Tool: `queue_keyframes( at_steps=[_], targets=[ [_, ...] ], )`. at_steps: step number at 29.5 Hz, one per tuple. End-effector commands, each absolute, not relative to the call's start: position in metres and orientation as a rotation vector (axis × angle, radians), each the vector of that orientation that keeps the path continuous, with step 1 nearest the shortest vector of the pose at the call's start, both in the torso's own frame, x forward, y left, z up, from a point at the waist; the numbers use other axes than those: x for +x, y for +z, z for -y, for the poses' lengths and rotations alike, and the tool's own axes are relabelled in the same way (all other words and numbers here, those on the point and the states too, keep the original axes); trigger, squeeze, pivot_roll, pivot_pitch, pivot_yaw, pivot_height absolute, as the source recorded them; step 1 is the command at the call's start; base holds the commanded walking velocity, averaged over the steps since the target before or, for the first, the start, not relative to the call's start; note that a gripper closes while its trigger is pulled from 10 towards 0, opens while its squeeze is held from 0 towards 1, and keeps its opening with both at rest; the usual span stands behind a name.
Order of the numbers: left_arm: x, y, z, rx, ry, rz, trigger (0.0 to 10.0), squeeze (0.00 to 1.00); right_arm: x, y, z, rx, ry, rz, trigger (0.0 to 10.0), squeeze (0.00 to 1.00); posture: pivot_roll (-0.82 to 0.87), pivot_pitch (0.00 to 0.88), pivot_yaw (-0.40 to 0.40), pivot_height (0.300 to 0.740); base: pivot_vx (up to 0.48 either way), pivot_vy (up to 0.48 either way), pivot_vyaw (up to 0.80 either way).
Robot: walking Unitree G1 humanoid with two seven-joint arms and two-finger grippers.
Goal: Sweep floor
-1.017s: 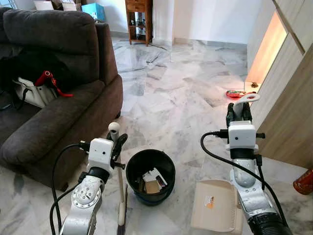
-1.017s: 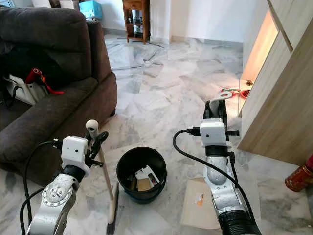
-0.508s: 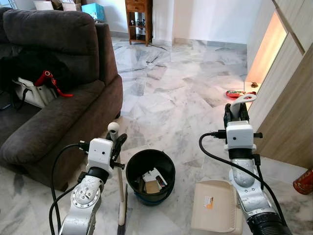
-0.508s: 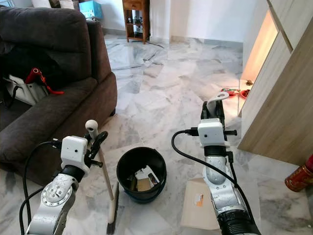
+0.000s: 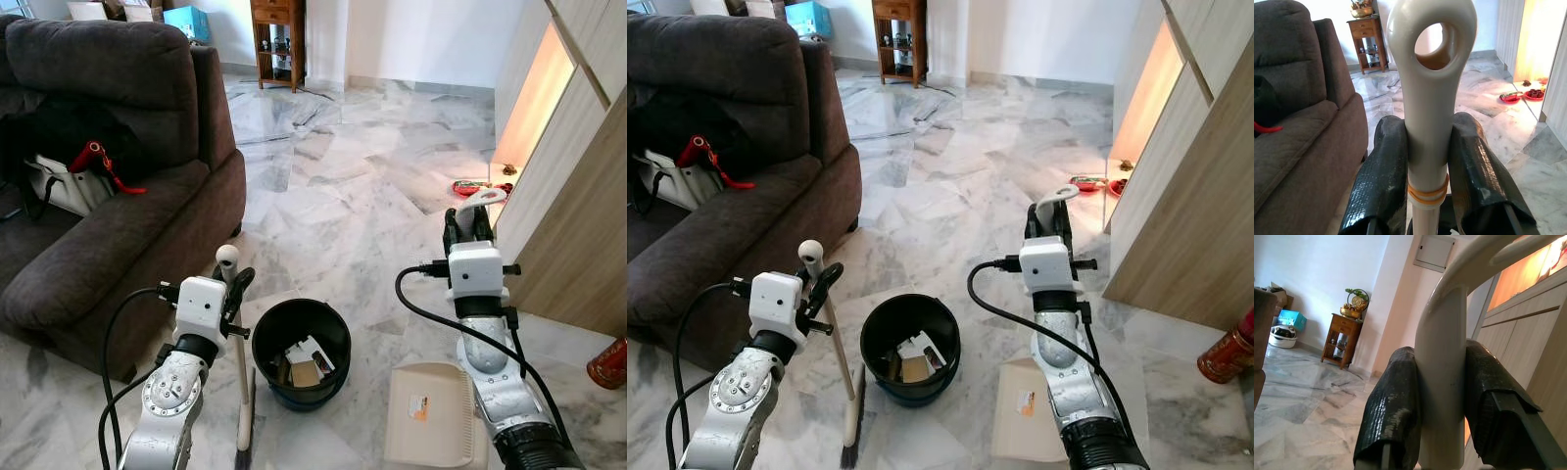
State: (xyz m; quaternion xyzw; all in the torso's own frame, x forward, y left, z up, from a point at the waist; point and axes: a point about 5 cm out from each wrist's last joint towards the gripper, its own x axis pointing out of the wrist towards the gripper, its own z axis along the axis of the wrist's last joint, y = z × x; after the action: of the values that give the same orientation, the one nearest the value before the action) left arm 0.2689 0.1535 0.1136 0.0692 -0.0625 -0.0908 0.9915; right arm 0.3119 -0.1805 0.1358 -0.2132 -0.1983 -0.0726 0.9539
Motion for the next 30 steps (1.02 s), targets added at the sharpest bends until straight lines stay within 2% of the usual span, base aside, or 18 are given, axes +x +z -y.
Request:
queue_keyframes(
  at_steps=[1,6,30],
  targets=[
    [0.2718,0.1201,-0.1558,0.154,-0.178,0.159,10.0,0.00,0.3150,0.1442,0.1753,-0.429,-0.122,0.443,10.0,0.00,-0.03,0.000,0.027,0.740,0.000,0.000,0.00],
    [0.2727,0.1209,-0.1576,0.159,-0.171,0.165,10.0,0.00,0.3146,0.1434,0.1762,-0.432,-0.117,0.440,10.0,0.00,-0.03,0.000,0.023,0.740,0.000,0.000,0.00],
    [0.2730,0.1205,-0.1579,0.158,-0.167,0.159,10.0,0.00,0.3146,0.1419,0.1707,-0.418,-0.097,0.430,10.0,0.00,-0.03,0.000,0.023,0.740,-0.210,0.000,0.00]
  ],
)
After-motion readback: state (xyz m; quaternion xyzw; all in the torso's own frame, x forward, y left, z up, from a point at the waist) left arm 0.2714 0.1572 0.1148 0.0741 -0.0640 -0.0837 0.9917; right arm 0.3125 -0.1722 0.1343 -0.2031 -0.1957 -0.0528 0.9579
